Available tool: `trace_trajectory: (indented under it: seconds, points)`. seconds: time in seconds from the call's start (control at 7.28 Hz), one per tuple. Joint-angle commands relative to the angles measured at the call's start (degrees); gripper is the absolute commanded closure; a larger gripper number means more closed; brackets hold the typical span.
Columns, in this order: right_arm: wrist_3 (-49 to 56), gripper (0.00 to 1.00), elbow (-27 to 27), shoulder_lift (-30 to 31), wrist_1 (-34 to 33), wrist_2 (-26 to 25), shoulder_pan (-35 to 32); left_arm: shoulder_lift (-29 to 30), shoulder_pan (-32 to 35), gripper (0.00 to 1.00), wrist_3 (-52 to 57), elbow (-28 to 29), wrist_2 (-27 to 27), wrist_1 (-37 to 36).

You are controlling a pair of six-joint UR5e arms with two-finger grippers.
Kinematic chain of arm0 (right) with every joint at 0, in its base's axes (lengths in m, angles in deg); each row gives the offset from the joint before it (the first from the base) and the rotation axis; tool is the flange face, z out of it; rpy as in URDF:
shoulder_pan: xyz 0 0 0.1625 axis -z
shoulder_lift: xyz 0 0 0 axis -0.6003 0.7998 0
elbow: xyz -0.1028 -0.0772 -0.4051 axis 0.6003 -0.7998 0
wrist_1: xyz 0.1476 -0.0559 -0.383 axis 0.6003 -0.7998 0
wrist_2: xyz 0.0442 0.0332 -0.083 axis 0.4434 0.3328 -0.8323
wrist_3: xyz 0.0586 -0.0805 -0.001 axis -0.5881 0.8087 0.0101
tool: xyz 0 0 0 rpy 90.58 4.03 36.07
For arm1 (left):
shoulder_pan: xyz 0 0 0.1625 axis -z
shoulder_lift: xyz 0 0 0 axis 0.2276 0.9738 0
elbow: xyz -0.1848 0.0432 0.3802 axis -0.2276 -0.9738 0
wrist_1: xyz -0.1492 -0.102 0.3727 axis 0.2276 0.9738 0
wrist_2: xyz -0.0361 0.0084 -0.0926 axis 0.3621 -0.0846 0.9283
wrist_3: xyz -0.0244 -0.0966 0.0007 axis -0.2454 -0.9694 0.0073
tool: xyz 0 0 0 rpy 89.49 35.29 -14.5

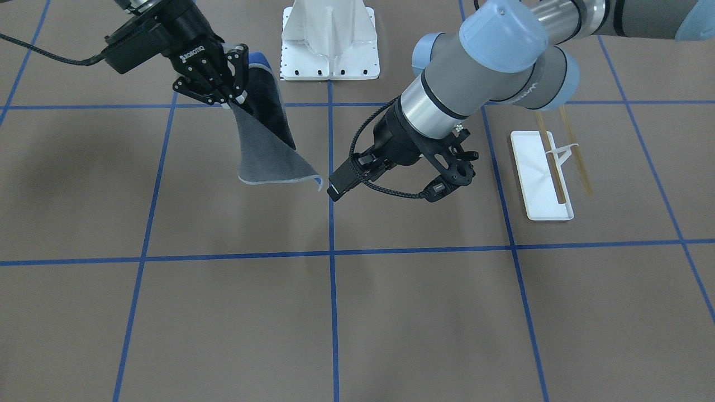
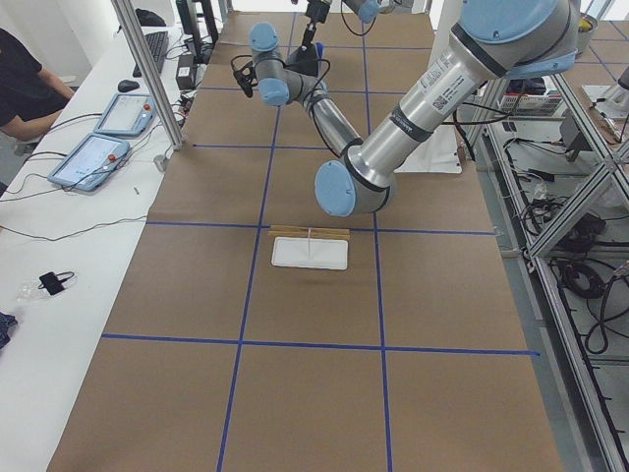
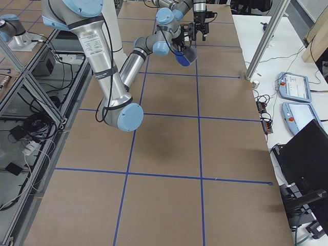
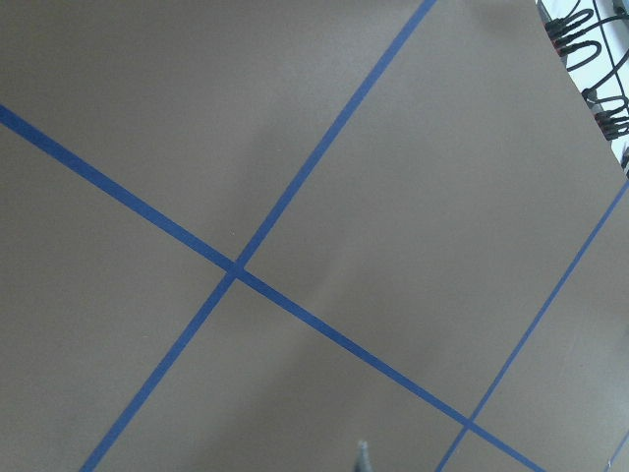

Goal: Hang towel on rack

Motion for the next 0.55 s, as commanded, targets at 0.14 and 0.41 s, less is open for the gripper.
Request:
trace_trajectory:
  seconds: [0.14,0.41]
  points:
    - [-0.2,1.0,1.1,-0.1,0.0,-4.2,3.0,0.4,-3.8,0.01,-1.2,0.3,-3.7,0.5]
    - [-0.2,1.0,1.4,-0.1,0.0,-4.7,3.0,0.4,-4.7,0.01,-2.2,0.2,-4.7,0.7]
